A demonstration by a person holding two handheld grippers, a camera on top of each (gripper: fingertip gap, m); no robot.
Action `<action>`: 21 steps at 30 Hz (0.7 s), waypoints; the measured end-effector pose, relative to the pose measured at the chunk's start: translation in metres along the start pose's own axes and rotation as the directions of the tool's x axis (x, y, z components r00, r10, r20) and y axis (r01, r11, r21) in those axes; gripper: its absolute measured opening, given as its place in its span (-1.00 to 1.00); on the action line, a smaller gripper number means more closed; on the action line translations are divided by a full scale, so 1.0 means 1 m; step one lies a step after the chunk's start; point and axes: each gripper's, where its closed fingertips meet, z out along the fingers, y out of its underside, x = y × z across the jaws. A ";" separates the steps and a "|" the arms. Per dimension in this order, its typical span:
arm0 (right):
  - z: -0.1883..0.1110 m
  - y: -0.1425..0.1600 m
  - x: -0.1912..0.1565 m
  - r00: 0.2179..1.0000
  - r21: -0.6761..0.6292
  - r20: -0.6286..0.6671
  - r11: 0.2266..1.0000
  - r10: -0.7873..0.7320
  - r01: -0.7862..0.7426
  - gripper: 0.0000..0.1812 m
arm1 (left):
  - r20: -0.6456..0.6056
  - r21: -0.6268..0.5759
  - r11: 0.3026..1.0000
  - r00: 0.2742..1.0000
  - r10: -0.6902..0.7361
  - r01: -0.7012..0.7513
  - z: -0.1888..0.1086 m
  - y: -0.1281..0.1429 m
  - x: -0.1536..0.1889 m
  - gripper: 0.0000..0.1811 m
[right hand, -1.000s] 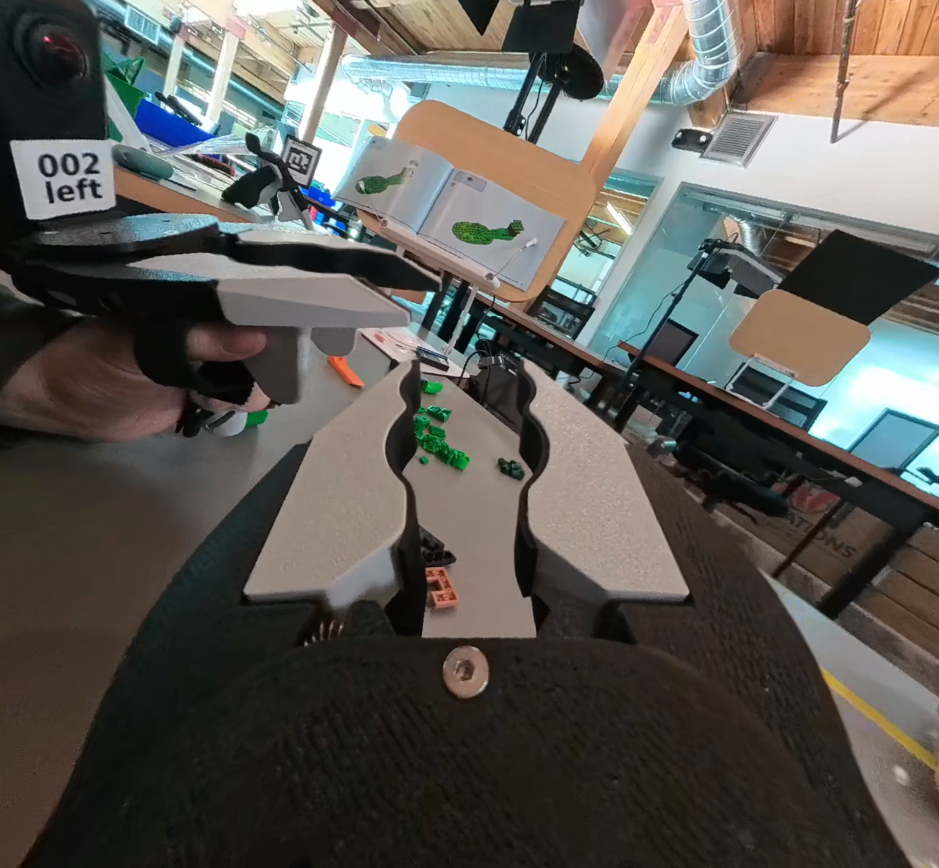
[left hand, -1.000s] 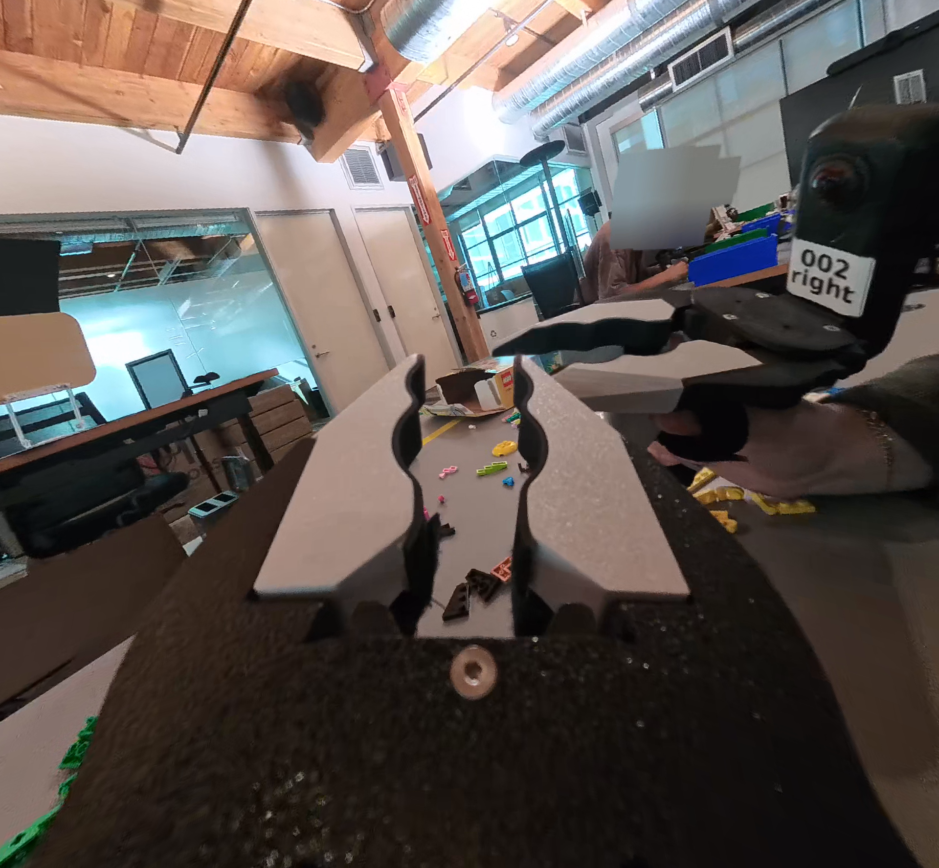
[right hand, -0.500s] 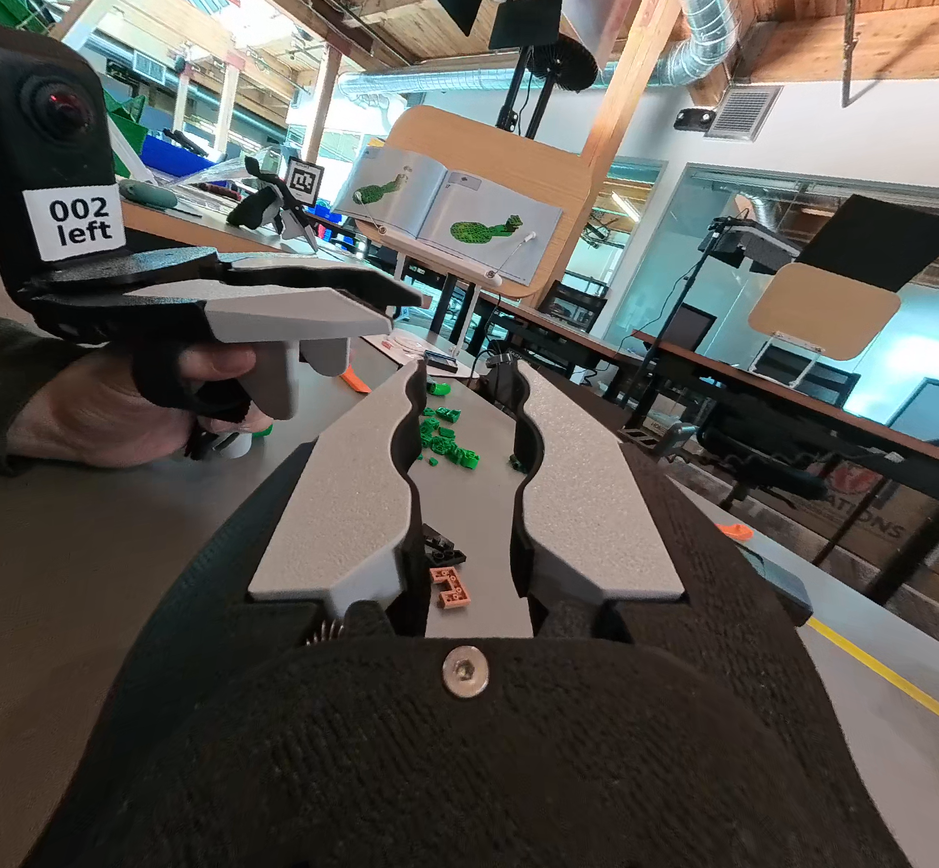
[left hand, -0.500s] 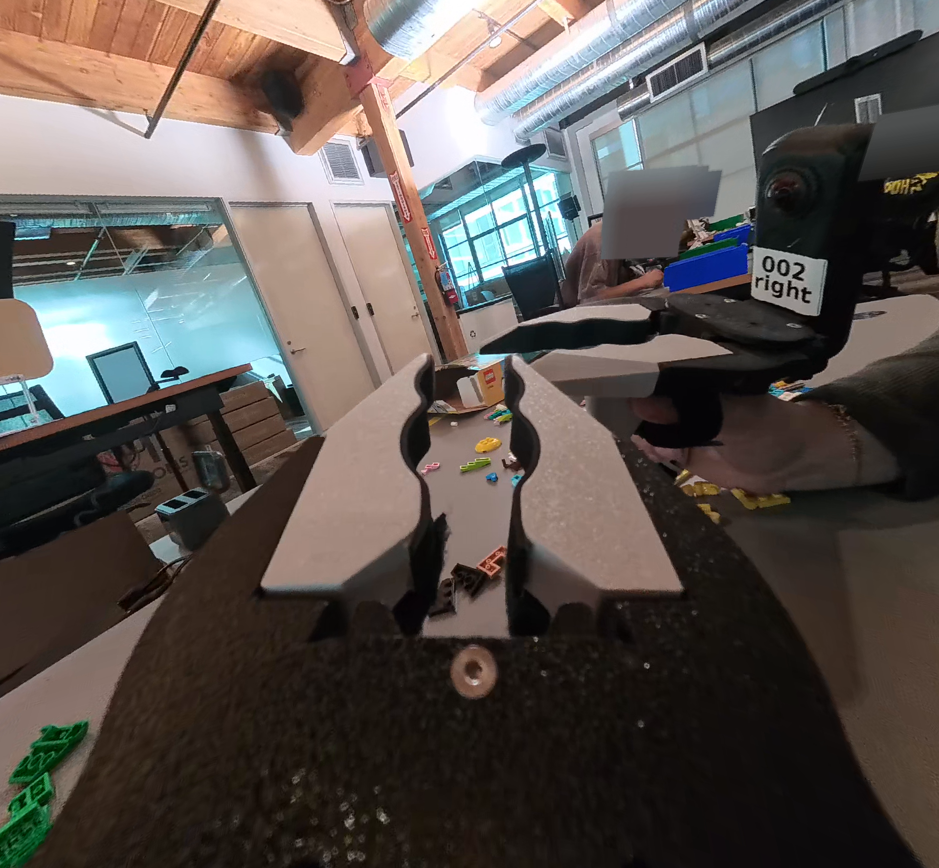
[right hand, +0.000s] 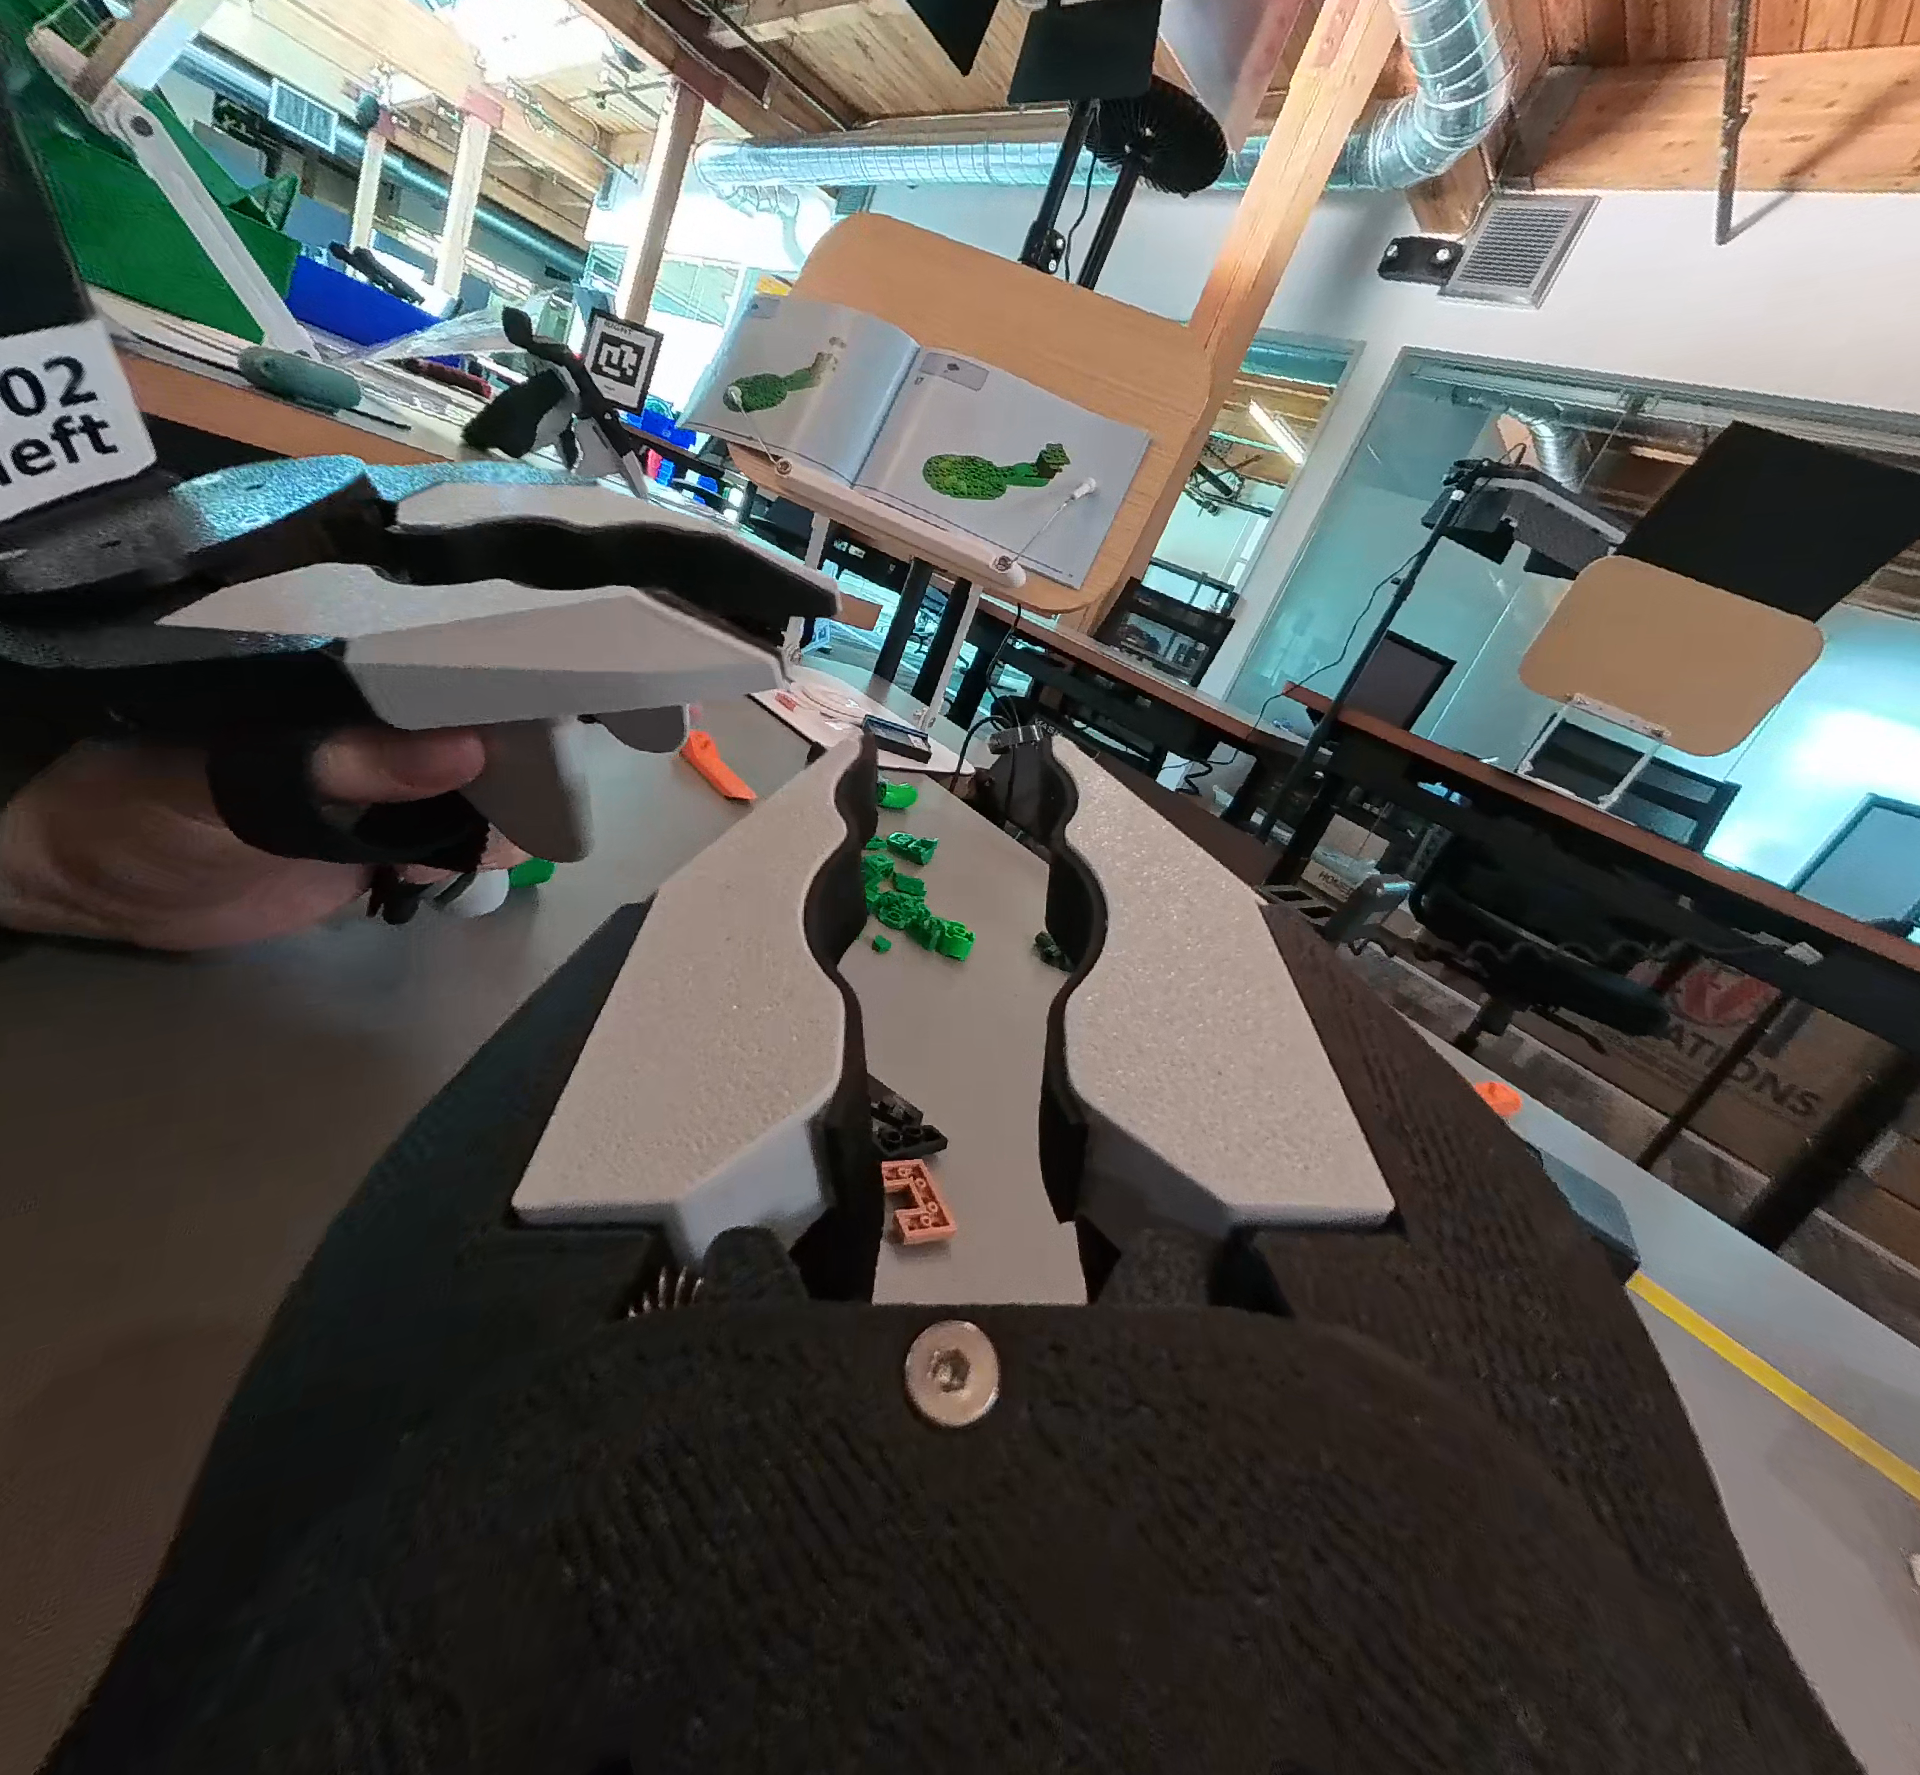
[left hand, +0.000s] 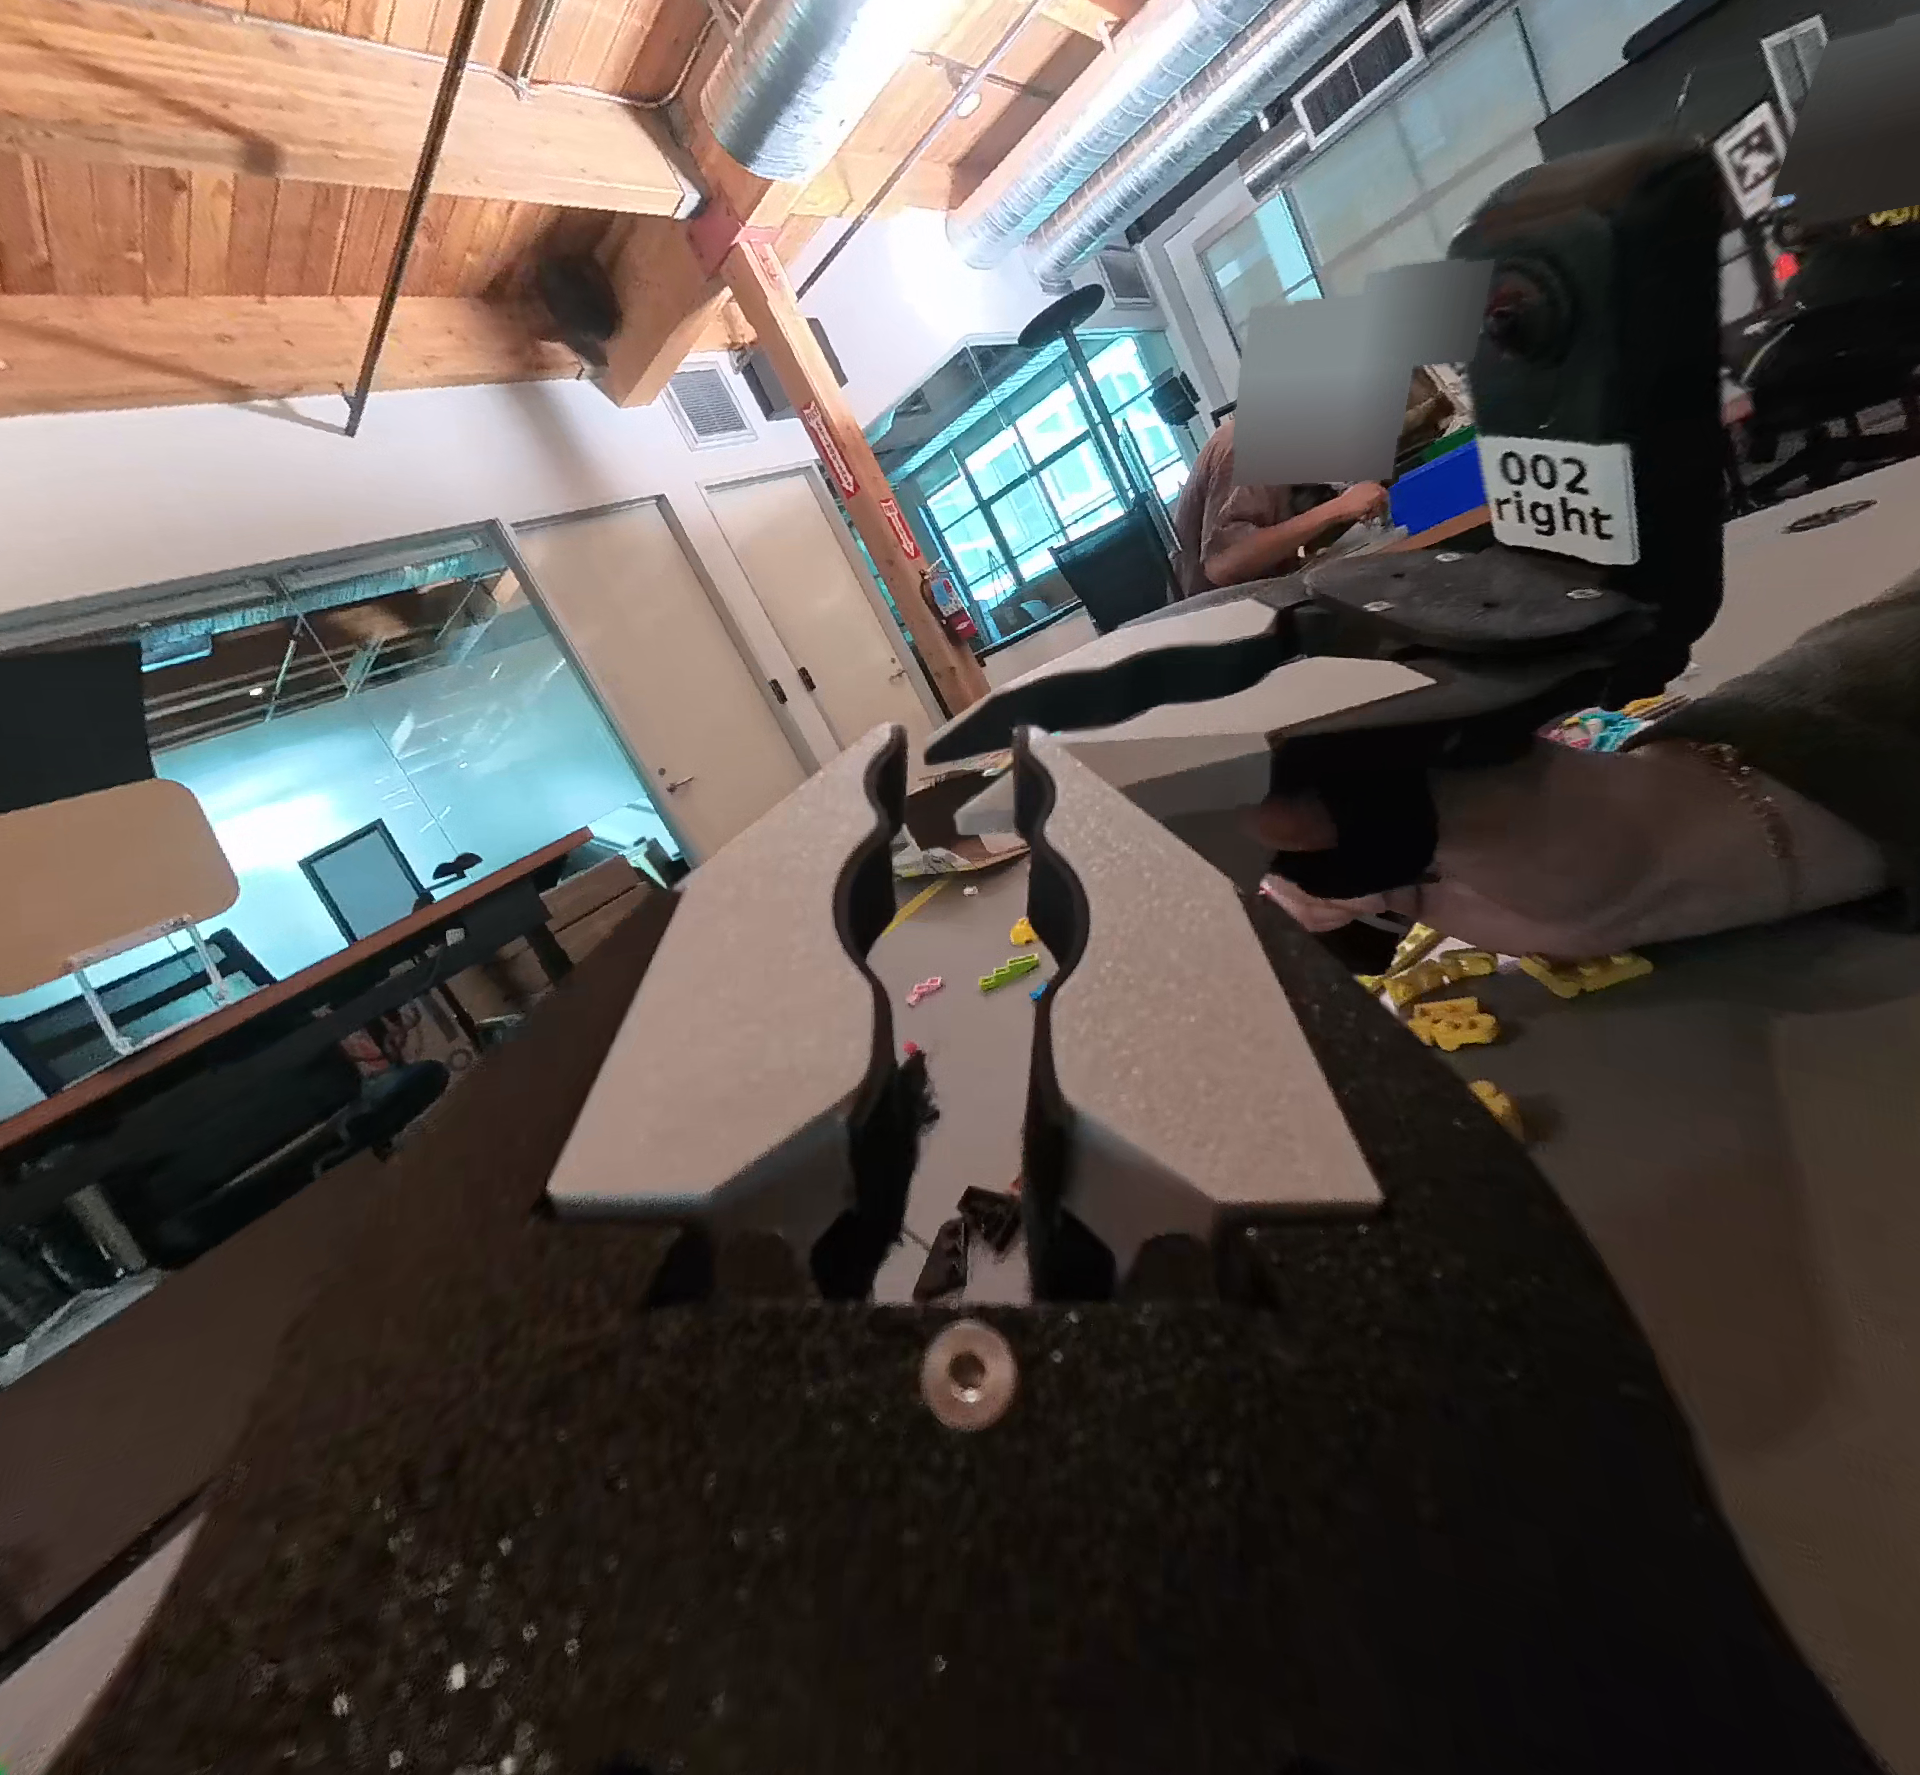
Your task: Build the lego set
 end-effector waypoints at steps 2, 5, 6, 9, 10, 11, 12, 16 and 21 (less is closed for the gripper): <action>0.001 0.000 -0.001 1.000 -0.006 0.003 1.000 -0.007 0.007 -0.70 | -0.010 0.011 1.000 1.000 0.019 -0.019 0.000 -0.004 0.005 -0.82; 0.001 0.000 -0.003 1.000 -0.014 0.002 0.999 -0.031 0.031 -0.71 | -0.028 0.023 0.999 0.998 0.050 -0.049 0.001 -0.007 0.012 -0.85; 0.001 0.000 -0.003 0.999 -0.016 0.001 0.999 -0.037 0.037 -0.71 | -0.032 0.024 0.998 0.998 0.058 -0.057 0.001 -0.008 0.014 -0.85; 0.000 -0.001 -0.002 0.999 -0.017 -0.006 0.999 -0.039 0.039 -0.72 | -0.038 0.031 0.996 0.996 0.081 -0.080 0.000 -0.011 0.017 -0.86; 0.000 -0.001 -0.002 0.999 -0.019 -0.008 0.999 -0.037 0.037 -0.72 | -0.038 0.032 0.996 0.995 0.090 -0.089 0.000 -0.011 0.017 -0.86; 0.000 0.000 -0.002 0.999 -0.021 -0.010 0.999 -0.036 0.036 -0.72 | -0.039 0.033 0.995 0.994 0.099 -0.097 0.000 -0.011 0.018 -0.87; 0.000 0.000 -0.002 0.999 -0.022 -0.011 0.999 -0.035 0.035 -0.72 | -0.039 0.033 0.994 0.994 0.106 -0.105 0.000 -0.012 0.018 -0.87; 0.000 0.000 -0.003 0.999 -0.027 -0.014 0.998 -0.048 0.047 -0.73 | -0.035 0.033 0.994 0.993 0.109 -0.108 -0.001 -0.012 0.017 -0.89; -0.001 0.000 -0.001 0.999 -0.026 -0.018 0.999 -0.047 0.046 -0.73 | -0.029 0.028 0.994 0.994 0.107 -0.106 0.000 -0.011 0.015 -0.90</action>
